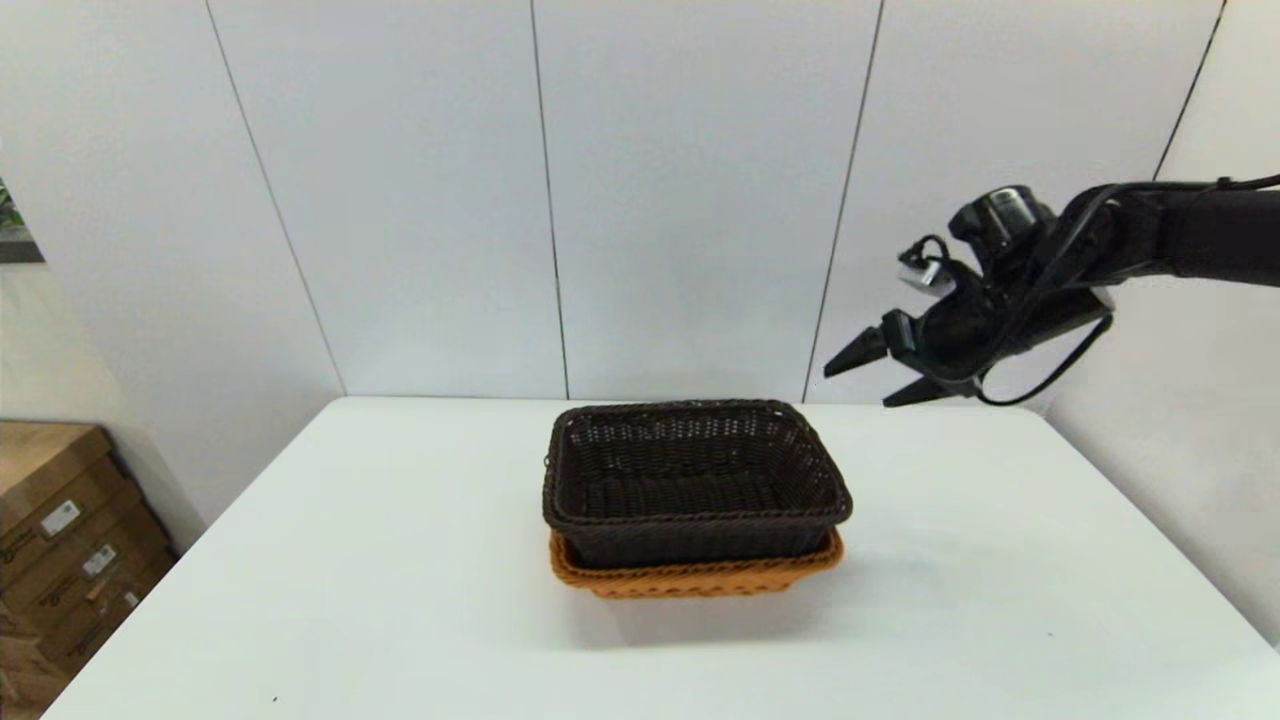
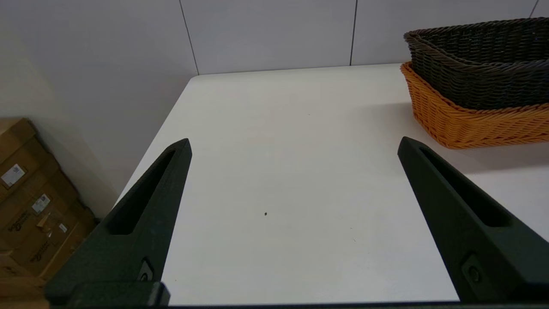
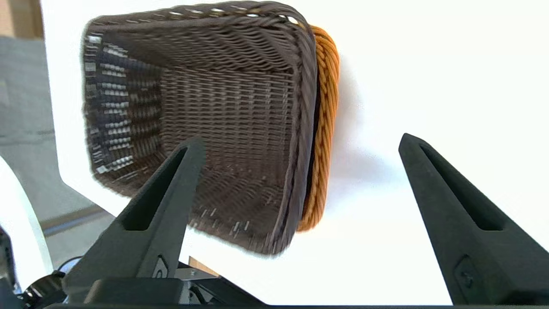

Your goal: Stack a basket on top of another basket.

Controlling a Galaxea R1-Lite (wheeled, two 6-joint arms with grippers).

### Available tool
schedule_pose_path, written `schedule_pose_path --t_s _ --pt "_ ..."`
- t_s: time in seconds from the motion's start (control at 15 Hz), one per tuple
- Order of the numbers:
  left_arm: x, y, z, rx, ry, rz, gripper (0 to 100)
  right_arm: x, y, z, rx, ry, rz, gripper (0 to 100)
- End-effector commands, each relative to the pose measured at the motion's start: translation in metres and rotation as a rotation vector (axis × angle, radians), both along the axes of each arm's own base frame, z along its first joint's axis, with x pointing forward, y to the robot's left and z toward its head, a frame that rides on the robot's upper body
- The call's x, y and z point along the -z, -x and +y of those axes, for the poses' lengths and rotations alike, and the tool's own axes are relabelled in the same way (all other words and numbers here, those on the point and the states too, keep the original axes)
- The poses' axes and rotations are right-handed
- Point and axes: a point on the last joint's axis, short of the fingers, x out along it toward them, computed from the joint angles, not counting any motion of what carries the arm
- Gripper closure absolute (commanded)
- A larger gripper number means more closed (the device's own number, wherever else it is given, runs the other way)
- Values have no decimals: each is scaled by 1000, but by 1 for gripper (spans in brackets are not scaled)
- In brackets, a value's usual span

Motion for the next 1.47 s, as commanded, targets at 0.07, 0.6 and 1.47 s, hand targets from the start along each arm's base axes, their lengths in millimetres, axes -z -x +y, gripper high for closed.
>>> schedule_pose_path --t_s 0.07,0.6,1.47 --pt "1 0 0 0 0 0 0 -75 87 -20 13 59 -179 0" --pt "1 0 0 0 0 0 0 -48 285 -28 0 209 -264 0" --pt "1 0 0 0 0 0 0 58 430 -34 88 439 -588 0"
